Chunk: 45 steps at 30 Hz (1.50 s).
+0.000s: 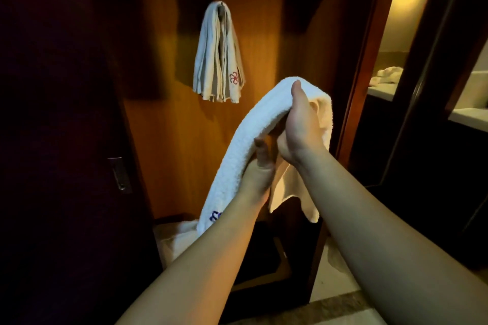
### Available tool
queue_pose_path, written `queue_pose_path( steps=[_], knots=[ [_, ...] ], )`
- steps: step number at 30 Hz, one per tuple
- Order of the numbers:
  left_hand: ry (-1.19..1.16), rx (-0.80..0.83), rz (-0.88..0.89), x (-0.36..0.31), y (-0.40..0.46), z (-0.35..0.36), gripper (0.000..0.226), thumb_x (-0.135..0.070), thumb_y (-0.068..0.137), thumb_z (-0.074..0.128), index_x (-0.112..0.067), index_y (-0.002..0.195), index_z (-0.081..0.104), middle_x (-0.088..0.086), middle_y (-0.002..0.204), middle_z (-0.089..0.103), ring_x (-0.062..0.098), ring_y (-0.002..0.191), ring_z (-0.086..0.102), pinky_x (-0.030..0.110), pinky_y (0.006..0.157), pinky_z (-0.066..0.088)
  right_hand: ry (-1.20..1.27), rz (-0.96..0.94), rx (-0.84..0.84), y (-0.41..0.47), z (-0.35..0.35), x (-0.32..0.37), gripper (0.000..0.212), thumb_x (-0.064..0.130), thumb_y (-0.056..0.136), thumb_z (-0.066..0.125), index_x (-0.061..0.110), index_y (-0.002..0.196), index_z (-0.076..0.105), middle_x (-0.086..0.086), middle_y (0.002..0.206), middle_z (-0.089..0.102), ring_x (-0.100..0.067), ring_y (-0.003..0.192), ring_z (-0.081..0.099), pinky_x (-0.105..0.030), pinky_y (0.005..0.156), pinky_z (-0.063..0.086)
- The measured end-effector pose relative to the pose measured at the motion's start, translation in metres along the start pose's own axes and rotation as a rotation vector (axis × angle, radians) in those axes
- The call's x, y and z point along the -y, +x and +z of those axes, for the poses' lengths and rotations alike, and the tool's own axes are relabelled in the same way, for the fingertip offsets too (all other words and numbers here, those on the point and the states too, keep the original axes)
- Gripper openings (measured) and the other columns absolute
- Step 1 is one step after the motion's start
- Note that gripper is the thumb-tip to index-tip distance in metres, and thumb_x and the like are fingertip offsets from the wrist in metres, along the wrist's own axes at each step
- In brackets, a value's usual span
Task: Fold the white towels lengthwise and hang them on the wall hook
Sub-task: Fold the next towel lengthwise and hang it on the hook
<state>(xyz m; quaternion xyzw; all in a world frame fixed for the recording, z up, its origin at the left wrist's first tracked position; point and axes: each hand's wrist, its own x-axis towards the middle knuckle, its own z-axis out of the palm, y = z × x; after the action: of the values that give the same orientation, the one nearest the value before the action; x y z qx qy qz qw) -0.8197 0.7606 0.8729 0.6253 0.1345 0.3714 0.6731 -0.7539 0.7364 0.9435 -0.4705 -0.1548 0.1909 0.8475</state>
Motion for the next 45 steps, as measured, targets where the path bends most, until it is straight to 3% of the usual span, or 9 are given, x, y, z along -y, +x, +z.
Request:
queue_pose_path(
  steps=[2,6,13,21,25,31,34,37,45],
  knots=[
    [-0.086,-0.012,-0.024,-0.009,0.003,0.001,0.061,-0.092,0.062,0.024,-0.054,0.103,0.048,-0.047,0.099,0.058,-0.022,0.104,0.052,0.010,0.097,0.040,-0.135,-0.050,-0.030,0.005,-0.011,0.000,0.066,0.054,0.096,0.051,0.019,0.148,0.032,-0.002,0.139,0.052,-0.017,0.123,0.052,-0.039,0.104,0.046],
    [-0.353,-0.272,-0.058,-0.029,0.019,-0.004,0.029,-0.054,0.101,0.039,-0.034,0.098,0.059,-0.017,0.091,0.069,-0.005,0.083,0.065,0.011,0.067,0.047,-0.393,-0.090,-0.097,0.018,-0.030,-0.004,0.066,0.059,0.096,0.047,0.020,0.149,0.038,0.002,0.144,0.048,-0.018,0.128,0.046,-0.037,0.112,0.032],
    [-0.240,-0.400,-0.098,-0.054,0.052,-0.034,0.014,-0.029,0.101,0.045,-0.024,0.101,0.059,0.002,0.103,0.068,0.016,0.100,0.065,0.030,0.086,0.053,-0.228,-0.106,-0.212,0.035,-0.030,-0.017,0.065,0.057,0.095,0.053,0.021,0.146,0.040,0.005,0.136,0.051,-0.003,0.103,0.047,-0.027,0.095,0.029],
    [-0.137,-0.363,-0.100,-0.067,0.099,-0.084,0.014,-0.033,0.101,0.047,-0.025,0.093,0.056,0.015,0.103,0.071,0.028,0.097,0.071,0.038,0.092,0.055,-0.028,0.003,-0.213,0.088,-0.005,-0.020,0.061,0.046,0.095,0.055,0.017,0.146,0.039,-0.003,0.141,0.052,-0.015,0.126,0.047,-0.035,0.115,0.028],
    [-0.467,-0.338,-0.038,-0.069,0.136,-0.100,0.010,-0.023,0.098,0.055,-0.017,0.101,0.062,0.014,0.111,0.070,0.025,0.100,0.069,0.039,0.095,0.055,-0.044,-0.044,-0.203,0.118,0.016,-0.014,0.056,0.041,0.101,0.051,0.013,0.148,0.039,-0.001,0.136,0.052,-0.023,0.136,0.046,-0.041,0.118,0.030],
    [-0.668,-0.135,0.037,-0.086,0.212,-0.124,0.046,-0.041,0.100,0.047,-0.008,0.130,0.059,0.020,0.126,0.066,0.031,0.116,0.064,0.040,0.095,0.053,-0.071,-0.168,-0.166,0.166,0.065,0.000,0.036,0.035,0.101,0.052,0.016,0.131,0.054,0.000,0.119,0.063,-0.015,0.109,0.059,-0.036,0.107,0.044],
    [-0.574,-0.055,0.081,-0.098,0.246,-0.130,0.052,-0.048,0.101,0.041,-0.007,0.126,0.062,0.017,0.110,0.069,0.025,0.100,0.069,0.035,0.078,0.058,-0.068,-0.225,-0.136,0.192,0.081,0.016,0.014,0.031,0.101,0.053,0.024,0.090,0.057,0.003,0.094,0.066,-0.009,0.085,0.062,-0.028,0.085,0.051],
    [-0.435,0.060,0.086,-0.111,0.278,-0.134,0.060,-0.055,0.101,0.035,-0.008,0.123,0.065,0.013,0.099,0.072,0.021,0.088,0.072,0.030,0.070,0.059,-0.125,-0.281,-0.100,0.223,0.091,0.026,0.013,0.035,0.100,0.054,0.025,0.093,0.058,-0.004,0.110,0.069,-0.011,0.093,0.064,-0.029,0.088,0.050],
    [-0.243,0.188,0.155,-0.140,0.369,-0.145,0.056,-0.057,0.101,0.034,-0.011,0.106,0.066,0.006,0.083,0.077,0.015,0.078,0.075,0.020,0.059,0.056,-0.401,-0.358,0.079,0.307,0.124,0.065,0.094,0.086,0.064,0.058,0.024,0.134,0.051,-0.005,0.124,0.067,-0.022,0.118,0.060,-0.042,0.098,0.039]
  ],
)
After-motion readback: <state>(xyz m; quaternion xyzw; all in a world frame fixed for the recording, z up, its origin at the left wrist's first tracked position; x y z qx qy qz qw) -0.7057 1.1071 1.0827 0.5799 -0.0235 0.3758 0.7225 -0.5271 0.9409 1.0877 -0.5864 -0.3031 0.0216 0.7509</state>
